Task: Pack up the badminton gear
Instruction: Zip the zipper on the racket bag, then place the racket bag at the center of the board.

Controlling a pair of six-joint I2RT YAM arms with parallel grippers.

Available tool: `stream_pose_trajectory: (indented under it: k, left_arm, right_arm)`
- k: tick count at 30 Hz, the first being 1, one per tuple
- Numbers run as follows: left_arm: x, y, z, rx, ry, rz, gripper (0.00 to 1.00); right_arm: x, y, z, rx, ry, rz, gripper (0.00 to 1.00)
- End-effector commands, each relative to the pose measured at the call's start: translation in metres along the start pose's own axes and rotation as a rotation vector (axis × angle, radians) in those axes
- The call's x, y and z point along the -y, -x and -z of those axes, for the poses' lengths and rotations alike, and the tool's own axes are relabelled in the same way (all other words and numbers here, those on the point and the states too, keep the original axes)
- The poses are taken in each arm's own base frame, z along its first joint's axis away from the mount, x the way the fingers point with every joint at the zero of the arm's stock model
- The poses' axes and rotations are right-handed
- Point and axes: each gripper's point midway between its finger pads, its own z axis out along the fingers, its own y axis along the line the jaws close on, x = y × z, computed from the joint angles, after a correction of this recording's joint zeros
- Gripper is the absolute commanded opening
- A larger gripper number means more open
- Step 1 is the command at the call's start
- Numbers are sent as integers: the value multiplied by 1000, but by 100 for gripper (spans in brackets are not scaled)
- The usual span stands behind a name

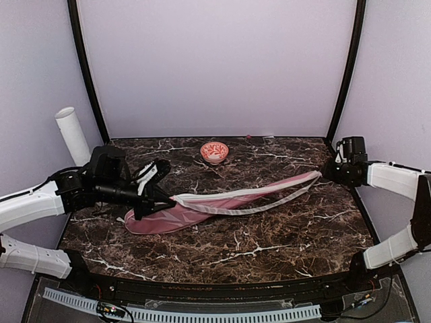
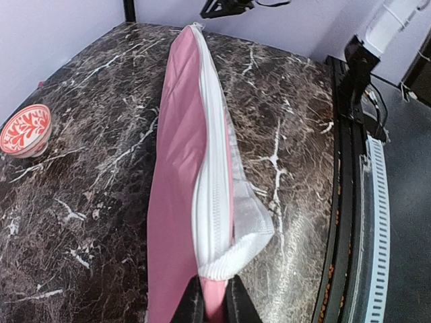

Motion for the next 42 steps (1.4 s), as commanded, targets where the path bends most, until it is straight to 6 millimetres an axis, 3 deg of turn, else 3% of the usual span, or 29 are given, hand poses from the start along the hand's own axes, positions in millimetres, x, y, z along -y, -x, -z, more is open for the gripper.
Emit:
stream_pose_trajectory:
  k: [1, 5, 12, 13, 17, 19, 24, 28, 34, 42]
  left_arm:
    - [-39, -34, -14, -152, 99, 220, 0]
    - [-66, -42, -22, -205, 157, 286, 0]
    - [-113, -67, -37, -313, 230, 403, 0]
    - [-115, -69, -39, -328, 232, 402, 4]
    - [-111, -57, -42, -295, 180, 382, 35]
    - [-101, -42, -40, -232, 132, 367, 53]
    - [-84, 5, -19, -32, 76, 340, 75]
    - [-79, 29, 1, 92, 94, 341, 80]
    - [-73, 43, 19, 212, 107, 380, 82]
    - [-122, -3, 39, 219, 485, 463, 85]
  right_arm:
    - [-12, 16, 16, 14, 60, 50, 39]
    - [-20, 25, 39, 48, 94, 68, 50]
    - [-31, 32, 74, 99, 151, 64, 54]
    - [-31, 32, 78, 103, 157, 65, 55]
    - [-35, 28, 92, 136, 197, 70, 57]
    - [-35, 24, 96, 145, 207, 73, 58]
    - [-34, 17, 103, 176, 229, 79, 62]
    - [-33, 13, 107, 195, 238, 85, 65]
    - [-32, 8, 110, 212, 247, 93, 69]
    - [-23, 4, 111, 270, 225, 113, 81]
